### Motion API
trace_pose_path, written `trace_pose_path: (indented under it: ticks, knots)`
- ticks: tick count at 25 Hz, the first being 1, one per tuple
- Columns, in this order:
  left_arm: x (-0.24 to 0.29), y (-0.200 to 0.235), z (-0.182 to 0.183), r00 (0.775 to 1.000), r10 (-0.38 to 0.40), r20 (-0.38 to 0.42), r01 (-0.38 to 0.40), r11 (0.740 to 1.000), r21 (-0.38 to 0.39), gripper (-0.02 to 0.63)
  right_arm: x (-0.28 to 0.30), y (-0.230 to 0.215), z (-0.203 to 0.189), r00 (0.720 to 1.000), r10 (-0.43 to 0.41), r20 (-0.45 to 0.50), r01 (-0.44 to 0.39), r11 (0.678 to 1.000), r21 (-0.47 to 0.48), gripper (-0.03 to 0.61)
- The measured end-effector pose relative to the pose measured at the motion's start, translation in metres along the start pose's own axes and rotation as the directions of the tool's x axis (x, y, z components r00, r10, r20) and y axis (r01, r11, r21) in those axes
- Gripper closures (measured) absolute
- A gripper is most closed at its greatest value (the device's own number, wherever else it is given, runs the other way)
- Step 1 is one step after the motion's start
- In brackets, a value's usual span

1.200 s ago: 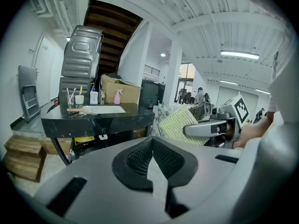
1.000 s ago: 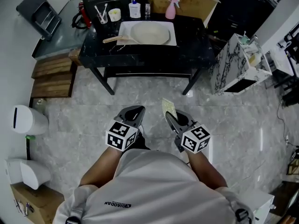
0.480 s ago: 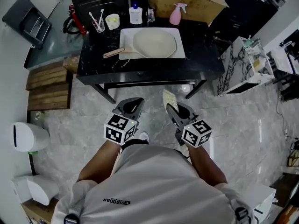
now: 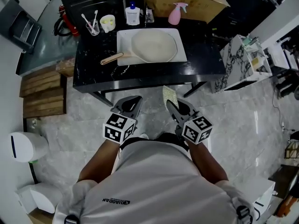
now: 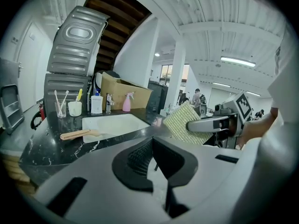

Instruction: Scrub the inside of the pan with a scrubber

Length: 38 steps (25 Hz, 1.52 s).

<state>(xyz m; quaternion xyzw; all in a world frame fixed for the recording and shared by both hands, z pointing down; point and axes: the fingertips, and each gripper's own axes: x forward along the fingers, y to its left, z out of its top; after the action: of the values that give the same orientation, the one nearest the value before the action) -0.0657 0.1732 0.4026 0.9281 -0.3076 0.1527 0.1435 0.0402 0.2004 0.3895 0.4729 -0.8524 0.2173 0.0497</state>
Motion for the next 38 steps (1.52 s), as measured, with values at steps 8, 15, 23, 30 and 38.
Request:
trace_pose_path:
  ticks: [8, 15, 23, 30, 38]
  knots:
    - [0.016, 0.025, 0.003, 1.000, 0.009, -0.013, -0.009, 1.000, 0.000, 0.598, 0.029, -0.018, 0.011, 1.000, 0.008, -0.013, -0.008, 1.000, -0.002, 0.499]
    - [0.043, 0.054, 0.005, 0.998, 0.049, -0.038, -0.049, 0.999, 0.012, 0.598, 0.062, -0.047, 0.022, 0.999, 0.043, -0.006, -0.043, 0.999, 0.002, 0.499]
    - [0.105, 0.089, 0.039, 0.995, 0.083, -0.047, -0.084, 0.996, -0.011, 0.598, 0.108, -0.111, 0.052, 0.996, 0.078, -0.032, -0.078, 0.997, 0.020, 0.499]
    - [0.160, 0.129, 0.072, 0.988, 0.140, -0.065, -0.143, 0.989, -0.032, 0.598, 0.157, -0.166, 0.088, 0.990, 0.129, -0.063, -0.129, 0.992, 0.010, 0.499]
    - [0.215, 0.169, 0.093, 0.977, 0.189, -0.102, -0.194, 0.980, -0.039, 0.598, 0.199, -0.225, 0.112, 0.976, 0.196, -0.095, -0.196, 0.981, 0.017, 0.499]
